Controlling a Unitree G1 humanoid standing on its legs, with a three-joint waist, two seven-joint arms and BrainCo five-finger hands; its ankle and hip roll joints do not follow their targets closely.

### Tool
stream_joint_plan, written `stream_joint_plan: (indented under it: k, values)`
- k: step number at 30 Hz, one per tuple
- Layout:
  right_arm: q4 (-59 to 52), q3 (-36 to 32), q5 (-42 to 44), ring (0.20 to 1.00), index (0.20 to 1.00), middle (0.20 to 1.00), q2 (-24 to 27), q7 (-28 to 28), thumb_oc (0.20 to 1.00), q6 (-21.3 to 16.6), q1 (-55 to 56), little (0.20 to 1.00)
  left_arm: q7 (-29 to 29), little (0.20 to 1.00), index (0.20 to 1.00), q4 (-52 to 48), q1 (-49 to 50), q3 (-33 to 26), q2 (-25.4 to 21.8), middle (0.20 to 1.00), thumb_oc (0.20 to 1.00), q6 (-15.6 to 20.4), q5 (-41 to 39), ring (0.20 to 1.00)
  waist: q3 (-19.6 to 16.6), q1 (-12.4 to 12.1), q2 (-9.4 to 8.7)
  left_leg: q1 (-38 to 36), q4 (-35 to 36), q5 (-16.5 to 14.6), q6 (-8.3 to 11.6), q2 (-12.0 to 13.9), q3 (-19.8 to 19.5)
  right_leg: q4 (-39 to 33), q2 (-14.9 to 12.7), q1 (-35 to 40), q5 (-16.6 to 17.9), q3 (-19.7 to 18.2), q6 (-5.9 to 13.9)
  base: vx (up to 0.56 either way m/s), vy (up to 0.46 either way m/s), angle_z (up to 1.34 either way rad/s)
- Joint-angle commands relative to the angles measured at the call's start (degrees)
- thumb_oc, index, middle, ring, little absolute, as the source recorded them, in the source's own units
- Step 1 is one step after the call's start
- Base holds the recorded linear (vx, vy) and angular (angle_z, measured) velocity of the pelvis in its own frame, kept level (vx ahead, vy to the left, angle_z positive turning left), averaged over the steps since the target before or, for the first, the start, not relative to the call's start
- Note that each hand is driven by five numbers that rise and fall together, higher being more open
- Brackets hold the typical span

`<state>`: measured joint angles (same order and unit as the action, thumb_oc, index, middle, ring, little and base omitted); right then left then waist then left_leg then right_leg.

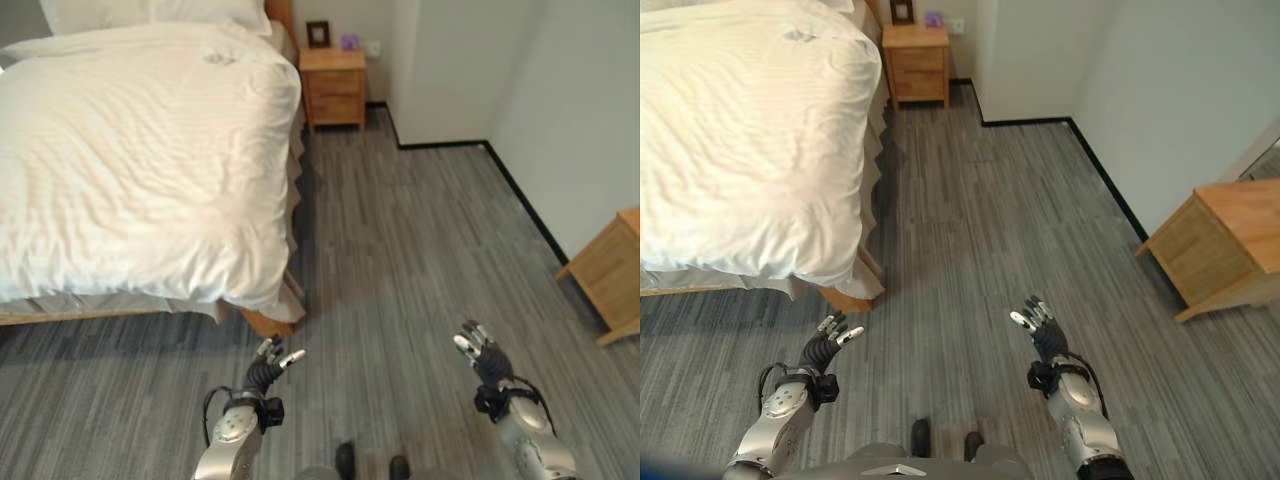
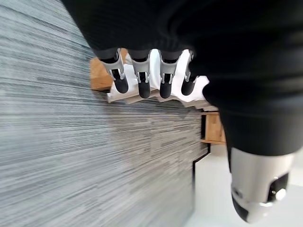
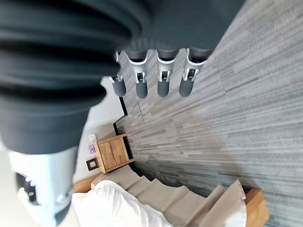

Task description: Making the bed.

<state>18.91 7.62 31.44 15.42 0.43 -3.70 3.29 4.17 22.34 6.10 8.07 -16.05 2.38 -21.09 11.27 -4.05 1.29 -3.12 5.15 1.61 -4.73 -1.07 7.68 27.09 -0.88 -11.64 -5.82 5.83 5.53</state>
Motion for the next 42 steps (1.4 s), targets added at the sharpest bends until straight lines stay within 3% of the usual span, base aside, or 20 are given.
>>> stream_joint_plan:
  k: [1, 9, 10, 11, 13, 14, 15, 18, 21, 24, 27, 29, 30, 32, 33, 35, 36, 38, 41, 42]
  values:
    - [-4.92, 0.16, 0.11, 1.000, 1.000, 1.000, -0.31, 1.09, 1.000, -1.91, 2.68, 1.000, 0.08, 1.000, 1.000, -2.05, -0.68, -1.85, -2.25, 1.000, 1.000, 2.27, 2.05, 1.000, 1.10, 2.06, -2.60, -3.22, -4.05, -6.88, 0.41, -0.61, -4.50, -1.33, -6.77, -2.84, 13.93, 1.74, 3.08, 0.36, 0.065, -0.19]
    - [-4.48, -3.36, 0.94, 1.000, 1.000, 1.000, 0.11, 1.38, 1.000, -1.82, 8.03, 1.000, -0.15, 1.000, 1.000, -1.03, -5.50, -0.63, -3.07, 1.000, 1.000, 2.70, 3.80, 1.000, 0.50, 10.89, -2.48, -18.63, -1.77, -11.51, 6.31, 4.61, -9.10, -27.04, -3.03, -11.34, 19.50, 3.87, 4.14, 0.66, -0.100, 0.27]
    - [-4.91, -3.77, 0.79, 1.000, 1.000, 1.000, 0.77, 2.23, 1.000, -1.07, 9.78, 1.000, -1.02, 1.000, 1.000, -2.69, -5.39, 0.10, -2.86, 1.000, 1.000, 2.71, 3.31, 1.000, -0.28, 11.30, -2.08, -17.79, -8.79, -6.70, 8.47, 6.11, -10.00, -24.35, -2.29, -9.55, 18.80, 3.78, 2.53, 0.78, -0.205, 0.09]
    - [-4.95, -3.76, 0.78, 1.000, 1.000, 1.000, 0.76, 2.23, 1.000, -1.04, 9.83, 1.000, -1.02, 1.000, 1.000, -2.72, -5.35, 0.10, -2.88, 1.000, 1.000, 2.69, 3.31, 1.000, -0.47, 11.54, -2.26, -17.48, -8.85, -6.57, 8.47, 5.95, -10.28, -24.34, -2.58, -9.71, 18.82, 3.88, 2.53, 0.78, -0.217, 0.54]
    - [-3.86, -4.05, 2.10, 1.000, 1.000, 1.000, 2.25, 2.91, 1.000, -0.54, 10.16, 1.000, -2.26, 1.000, 1.000, -4.78, -4.01, 1.27, -1.85, 1.000, 1.000, 1.83, 2.26, 1.000, -1.46, 11.31, -2.67, -9.45, -32.76, 11.46, 10.61, 8.08, -9.34, -20.76, -0.27, -4.67, 14.04, 3.37, -2.59, 0.81, -0.322, 0.73]
    - [-3.86, -4.04, 2.10, 1.000, 1.000, 1.000, 2.25, 2.91, 1.000, -0.54, 10.16, 1.000, -2.26, 1.000, 1.000, -4.78, -4.01, 1.27, -1.86, 1.000, 1.000, 1.83, 2.26, 1.000, -1.51, 11.36, -2.70, -9.37, -32.78, 11.48, 10.61, 8.05, -9.39, -20.76, -0.32, -4.73, 14.04, 3.40, -2.59, 1.11, -0.597, 0.29]
    - [-4.13, -5.08, 5.96, 1.000, 1.000, 1.000, 2.78, 2.90, 1.000, -1.14, 10.15, 1.000, -3.49, 1.000, 1.000, -6.34, -3.85, 2.22, -1.56, 1.000, 1.000, 1.27, 0.36, 1.000, -0.09, 9.06, -5.22, 0.98, -48.46, 10.31, 7.67, 6.87, -8.20, -21.08, 0.13, 1.42, 10.96, 1.65, -5.85, 0.76, -0.455, -0.11]
    - [-3.04, -5.78, 5.13, 1.000, 1.000, 1.000, 3.98, 1.72, 1.000, -1.23, 9.17, 1.000, -4.16, 1.000, 1.000, -7.58, -4.67, 3.05, -1.86, 1.000, 1.000, 0.90, 0.11, 1.000, 0.97, 6.28, -7.26, 11.37, -54.57, 5.31, 5.49, 3.92, -7.94, -23.75, 0.13, 7.23, 9.88, -1.30, -6.49, 0.55, -0.268, -0.26]
    - [-3.30, -6.23, 5.63, 1.000, 1.000, 1.000, 4.75, 1.53, 1.000, -1.84, 7.17, 1.000, -4.82, 1.000, 1.000, -7.60, -4.32, 3.80, -1.58, 1.000, 1.000, 1.63, -1.56, 1.000, 0.55, 2.20, -7.37, 21.22, -38.79, 2.77, 5.15, 2.82, -4.12, -25.41, -0.26, 15.37, 7.23, -2.41, -5.33, 0.82, -0.080, 0.16]
    - [-3.22, -4.43, 4.29, 1.000, 1.000, 1.000, 4.77, 2.28, 1.000, -3.32, 5.69, 1.000, -5.49, 1.000, 1.000, -7.72, -3.22, 4.19, -1.12, 1.000, 1.000, 2.51, 0.23, 1.000, -1.24, -2.23, -5.52, 20.61, -1.86, 8.41, 5.63, 0.38, 0.29, -26.08, 1.64, 23.73, 2.78, -3.82, -3.39, 0.97, 0.089, -0.38]
    - [-3.33, -3.52, 2.59, 1.000, 1.000, 1.000, 3.60, 2.53, 1.000, -1.24, 5.25, 1.000, -5.29, 1.000, 1.000, -8.60, -2.37, 4.43, -1.83, 1.000, 1.000, 1.51, -0.21, 1.000, -3.22, -2.65, -5.84, 16.14, -4.02, 9.47, 4.50, 0.55, 0.83, -22.28, 1.82, 26.12, 3.77, -4.99, -2.09, 0.84, 0.042, -0.44]
    - [-2.89, -0.90, 1.69, 1.000, 1.000, 1.000, 0.55, 3.10, 1.000, -1.29, 5.68, 1.000, -4.85, 1.000, 1.000, -7.05, -3.35, 5.94, -1.23, 1.000, 1.000, 1.24, 2.31, 1.000, -4.98, -3.49, -7.78, 13.84, -8.70, 5.13, 0.64, -2.47, 0.65, -1.17, -1.75, 22.74, 20.27, -5.03, 3.92, 0.91, 0.166, -0.74]
    - [-3.07, -0.32, 2.59, 1.000, 1.000, 1.000, -0.04, 3.13, 1.000, -1.08, 5.51, 1.000, -4.43, 1.000, 1.000, -7.19, -3.73, 5.85, -1.27, 1.000, 1.000, 1.23, 1.81, 1.000, -4.75, -3.06, -7.05, 11.20, -7.89, 3.82, -0.05, -1.88, 0.28, 5.92, -2.49, 19.82, 23.18, -4.84, 4.19, 0.44, 0.130, -0.57]
    - [-3.74, 0.53, 4.69, 1.000, 1.000, 1.000, -1.15, 4.43, 1.000, -1.12, 5.24, 1.000, -4.12, 1.000, 1.000, -7.39, -4.02, 5.66, -1.11, 1.000, 1.000, 1.29, 0.88, 1.000, -3.89, -2.10, -5.58, 7.80, -6.68, 3.21, -0.81, -0.78, 0.09, 13.15, -3.37, 14.17, 24.32, -3.52, 4.03, 0.51, 0.151, -0.29]
    - [-3.72, 2.11, 1.46, 1.000, 1.000, 1.000, -0.88, 5.17, 1.000, 0.05, 5.56, 1.000, -4.59, 1.000, 1.000, -7.60, -3.67, 5.13, -1.58, 1.000, 1.000, 0.97, 1.49, 1.000, -3.45, -0.89, -4.22, 2.83, -5.01, 1.50, -1.45, -0.24, -1.44, 15.68, -4.87, 8.32, 17.95, -0.31, 2.09, 0.82, 0.136, 0.01]
    - [-4.13, 2.42, 0.28, 1.000, 1.000, 1.000, -0.34, 5.71, 1.000, 0.11, 5.72, 1.000, -4.70, 1.000, 1.000, -7.53, -4.06, 5.04, -2.07, 1.000, 1.000, 1.05, 2.08, 1.000, -3.13, -0.11, -3.84, 1.03, -4.68, 1.53, -1.47, -0.24, -2.69, 13.98, -5.07, 5.59, 16.25, 0.48, 1.36, 0.70, -0.027, 0.24]
    - [-4.86, 1.42, 1.15, 1.000, 1.000, 1.000, -0.01, 6.02, 1.000, 0.19, 6.56, 1.000, -4.92, 1.000, 1.000, -7.58, -4.46, 4.49, -2.63, 1.000, 1.000, 1.56, 1.70, 1.000, -3.26, 2.05, -3.37, -4.04, -2.47, 0.44, -0.11, -0.46, -5.02, 3.36, -4.49, 2.11, 12.13, 0.44, 0.87, 0.73, -0.128, 0.58]
    - [-4.89, 1.23, 1.48, 1.000, 1.000, 1.000, 0.02, 5.74, 1.000, 0.26, 6.67, 1.000, -4.93, 1.000, 1.000, -7.49, -4.65, 4.68, -2.59, 1.000, 1.000, 1.54, 1.04, 1.000, -3.20, 2.72, -3.25, -5.30, -2.23, -0.78, 0.37, -0.13, -5.57, -1.16, -5.27, 1.80, 12.15, 1.23, 1.06, 0.62, -0.129, 0.86]
    - [-4.97, -0.07, 0.89, 1.000, 1.000, 1.000, -0.02, 5.28, 1.000, 0.06, 8.12, 1.000, -4.42, 1.000, 1.000, -5.35, -6.29, 4.32, -2.23, 1.000, 1.000, 2.03, 1.91, 1.000, -3.67, 5.72, -4.13, -13.36, -1.60, -6.31, 4.21, 1.60, -9.79, -29.02, -5.75, 0.68, 15.70, -1.88, 4.01, 0.82, -0.237, 0.80]
    - [-4.97, -0.08, 0.89, 1.000, 1.000, 1.000, -0.01, 5.28, 1.000, 0.06, 8.12, 1.000, -4.42, 1.000, 1.000, -5.35, -6.29, 4.32, -2.22, 1.000, 1.000, 2.03, 1.91, 1.000, -3.59, 5.73, -4.08, -13.46, -1.58, -6.33, 4.22, 1.65, -9.80, -29.09, -5.71, 0.82, 15.73, -1.84, 4.01, 0.93, -0.357, 0.93]
